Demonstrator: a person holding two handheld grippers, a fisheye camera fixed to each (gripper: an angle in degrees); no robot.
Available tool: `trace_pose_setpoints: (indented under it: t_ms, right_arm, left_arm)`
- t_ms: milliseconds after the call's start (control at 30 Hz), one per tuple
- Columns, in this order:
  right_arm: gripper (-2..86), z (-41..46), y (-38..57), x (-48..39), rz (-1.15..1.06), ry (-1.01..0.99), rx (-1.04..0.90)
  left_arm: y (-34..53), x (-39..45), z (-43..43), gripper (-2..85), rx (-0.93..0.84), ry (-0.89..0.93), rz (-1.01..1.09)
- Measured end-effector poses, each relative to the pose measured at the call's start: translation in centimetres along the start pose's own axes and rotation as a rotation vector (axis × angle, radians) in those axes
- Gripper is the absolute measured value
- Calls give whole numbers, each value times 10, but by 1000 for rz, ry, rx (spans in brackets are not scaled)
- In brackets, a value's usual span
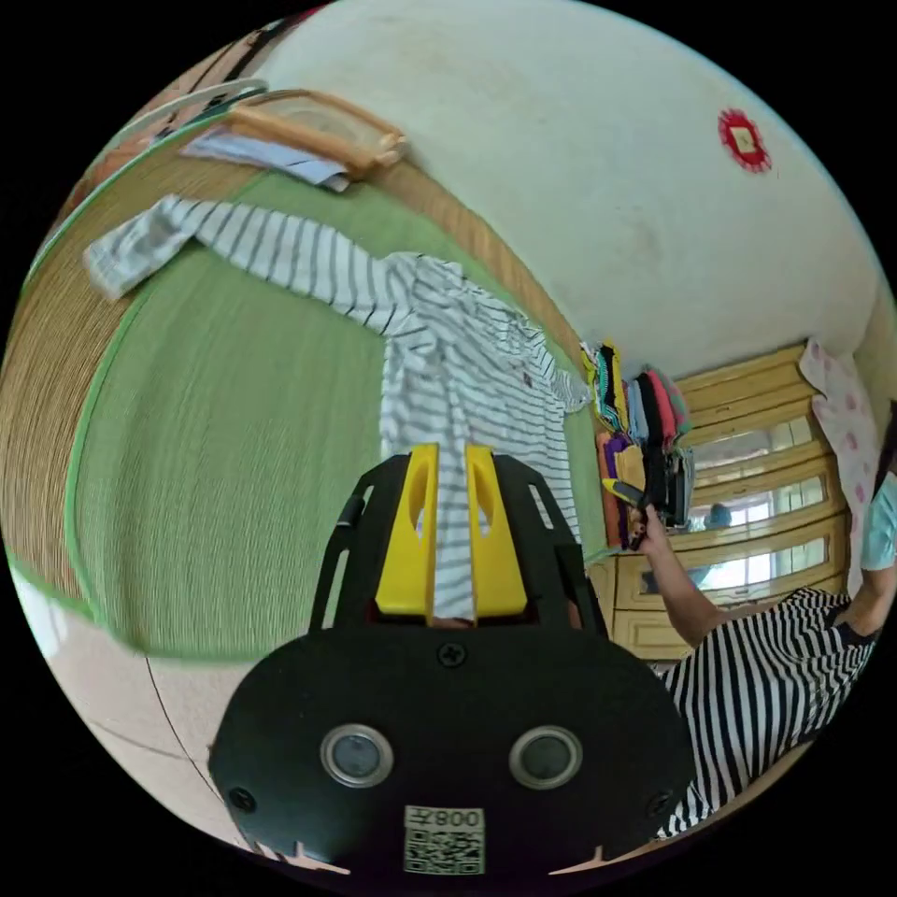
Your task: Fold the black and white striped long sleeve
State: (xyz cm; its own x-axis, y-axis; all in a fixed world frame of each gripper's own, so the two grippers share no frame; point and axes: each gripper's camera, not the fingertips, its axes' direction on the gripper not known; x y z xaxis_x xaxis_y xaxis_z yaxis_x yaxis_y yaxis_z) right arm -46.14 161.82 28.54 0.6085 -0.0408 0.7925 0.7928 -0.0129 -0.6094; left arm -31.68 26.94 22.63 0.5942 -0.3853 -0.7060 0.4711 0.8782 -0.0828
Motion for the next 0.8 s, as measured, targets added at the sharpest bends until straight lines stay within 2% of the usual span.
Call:
trace_pose_setpoints:
  t_ms: [133,300,500,667,800]
  right_arm:
    - [57,31,-108,-61,-160,42,26]
    - [68,91,-232,-153,-418,206,13]
    - [67,173,-286,-223,-648,330,-49]
    - [21,220,-308,-228,-618,329,-100]
    - [1,208,-313,-229,-587,311,-47]
  left_arm:
    - [-80,29,25,61,-22,-34,109]
    - [-180,52,59,59,-53,-109,142]
    - [-248,74,83,49,-93,-206,190]
    - [-281,90,95,18,-127,-252,200]
    - [-302,105,86,6,-113,-243,201]
